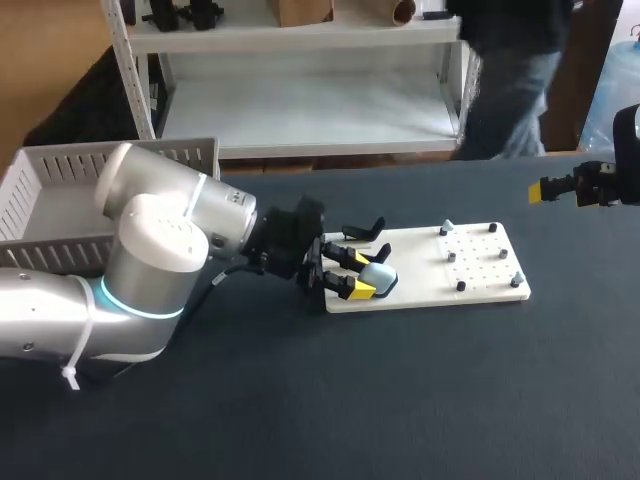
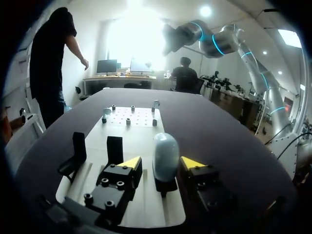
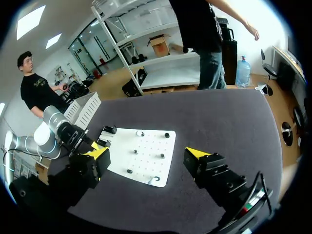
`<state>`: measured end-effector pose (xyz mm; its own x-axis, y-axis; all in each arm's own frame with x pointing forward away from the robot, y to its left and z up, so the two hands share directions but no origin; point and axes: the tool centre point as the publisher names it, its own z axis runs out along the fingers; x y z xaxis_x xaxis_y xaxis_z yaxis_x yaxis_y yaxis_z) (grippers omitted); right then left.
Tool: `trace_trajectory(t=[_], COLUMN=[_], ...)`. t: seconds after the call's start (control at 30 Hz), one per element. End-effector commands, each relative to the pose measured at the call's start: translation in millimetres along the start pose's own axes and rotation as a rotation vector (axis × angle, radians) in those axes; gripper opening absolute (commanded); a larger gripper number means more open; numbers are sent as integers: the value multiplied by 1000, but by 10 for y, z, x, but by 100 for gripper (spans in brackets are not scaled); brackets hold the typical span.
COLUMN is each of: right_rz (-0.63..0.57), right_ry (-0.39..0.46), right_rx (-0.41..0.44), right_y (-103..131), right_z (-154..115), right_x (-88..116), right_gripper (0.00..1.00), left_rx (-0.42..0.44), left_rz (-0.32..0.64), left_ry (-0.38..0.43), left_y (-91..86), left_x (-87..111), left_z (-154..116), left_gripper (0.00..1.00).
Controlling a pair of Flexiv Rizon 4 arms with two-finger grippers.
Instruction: Pick up each earbud case from the left stands, insert the matching earbuds, close the lid, and place the case in the box.
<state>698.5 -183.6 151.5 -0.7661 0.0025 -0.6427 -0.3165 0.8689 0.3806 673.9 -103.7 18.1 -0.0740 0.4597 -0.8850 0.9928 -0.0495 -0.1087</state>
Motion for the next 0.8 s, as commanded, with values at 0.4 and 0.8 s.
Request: trace_trajectory(t=[0.4, 0.8], right_rz=[-2, -2], right_ry=[1, 1], right_rx=[-7, -7], right_y=[-18, -18], right_z=[6, 6], right_x=[-4, -4], right_gripper=[100, 100], left_rx=[-5, -13], left_rz=[-2, 29], left_ry=[-11, -60], left_y=[35, -30], left_x=[14, -125], left_z=[21, -138], left_gripper=[40, 0])
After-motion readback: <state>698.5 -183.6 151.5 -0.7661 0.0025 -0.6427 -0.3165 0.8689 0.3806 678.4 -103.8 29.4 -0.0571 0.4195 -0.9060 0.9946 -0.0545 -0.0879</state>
